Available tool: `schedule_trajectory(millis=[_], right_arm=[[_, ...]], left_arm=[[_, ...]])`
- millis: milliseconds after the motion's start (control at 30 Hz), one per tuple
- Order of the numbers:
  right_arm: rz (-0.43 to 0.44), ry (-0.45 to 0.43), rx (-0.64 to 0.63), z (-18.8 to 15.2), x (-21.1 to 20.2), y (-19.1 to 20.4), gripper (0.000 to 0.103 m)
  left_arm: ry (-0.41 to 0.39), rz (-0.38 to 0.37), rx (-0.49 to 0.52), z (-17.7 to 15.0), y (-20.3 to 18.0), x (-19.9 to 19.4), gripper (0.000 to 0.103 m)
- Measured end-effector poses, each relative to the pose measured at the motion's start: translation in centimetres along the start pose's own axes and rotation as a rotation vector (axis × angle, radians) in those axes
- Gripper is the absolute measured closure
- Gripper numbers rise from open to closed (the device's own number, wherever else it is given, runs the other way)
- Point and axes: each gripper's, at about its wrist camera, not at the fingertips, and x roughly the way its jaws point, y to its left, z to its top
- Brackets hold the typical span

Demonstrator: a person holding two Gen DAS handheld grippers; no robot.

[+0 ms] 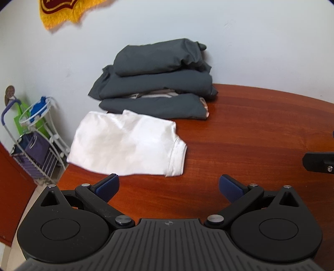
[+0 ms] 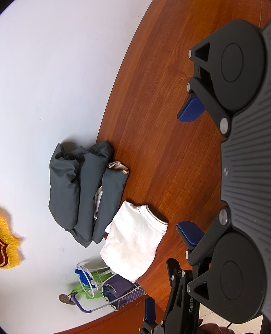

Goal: Fold clothes

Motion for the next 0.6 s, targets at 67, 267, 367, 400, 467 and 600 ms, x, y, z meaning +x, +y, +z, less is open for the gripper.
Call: schedule_trajectory(millis=[67,267,367,400,467,600], right_arm=[[-0.004,0.0,0.004,0.0,0.0,-0.2,0.001],[-0.036,0.006,0.029,-0.9,-0.7,-1.4,0.001],[-0.054,0.01,0.045,-1.3,-0.9,-2.0,0.001],[-0.06,0.011,0.051,-1.4,-1.0,-2.2,0.001],[-0.075,0.014,0.062,-1.7,-1.2,-2.7,0.001],[-0.103,0.02,0.083,-2.2,-1.5,-3.4,0.001]], left_arm=[[-0.002,-0.004,0.007,0.1,-0.3,0.5,0.0],[-0.039,0.017,0.05,0.2,-1.3,2.3,0.001],[-0.028,0.027,0.076,0.3,-1.7,3.8,0.002],[-0.015,0.021,0.076,0.4,-1.7,4.4,0.002],[0.008,0.007,0.067,0.5,-1.7,5.5,0.004],[0.03,0.015,0.059,0.6,-1.6,7.4,0.013]])
